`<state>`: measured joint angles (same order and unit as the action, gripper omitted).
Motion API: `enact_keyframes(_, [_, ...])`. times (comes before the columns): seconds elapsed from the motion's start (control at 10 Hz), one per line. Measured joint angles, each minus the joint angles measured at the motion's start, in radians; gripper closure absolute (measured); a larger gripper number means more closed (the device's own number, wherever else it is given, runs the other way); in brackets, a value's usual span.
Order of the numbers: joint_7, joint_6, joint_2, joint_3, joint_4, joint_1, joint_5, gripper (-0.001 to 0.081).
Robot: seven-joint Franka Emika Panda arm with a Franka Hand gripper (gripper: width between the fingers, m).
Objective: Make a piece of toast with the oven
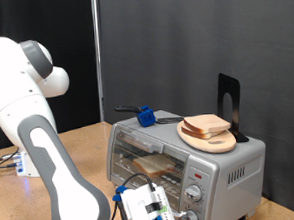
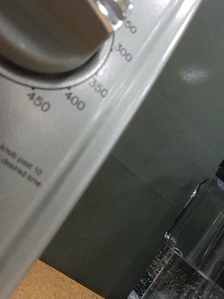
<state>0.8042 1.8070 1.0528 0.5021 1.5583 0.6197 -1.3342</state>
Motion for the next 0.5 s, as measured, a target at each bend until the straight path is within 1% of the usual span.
enact_keyframes(0.1, [-0.001,-0.016,-0.002,0.000,0.000,0.006,0.000,0.0707])
enact_keyframes(0.2, [-0.005,-0.043,-0.010,0.000,0.000,0.017,0.000,0.0528])
enact_keyframes(0.3, [-0.013,-0.054,-0.016,0.000,0.000,0.027,0.000,0.0528])
enact_keyframes(0.4, [-0.022,-0.056,-0.022,0.000,0.003,0.034,0.000,0.0346])
enact_keyframes(0.5, [-0.040,-0.054,-0.034,-0.005,0.011,0.041,0.001,0.0201])
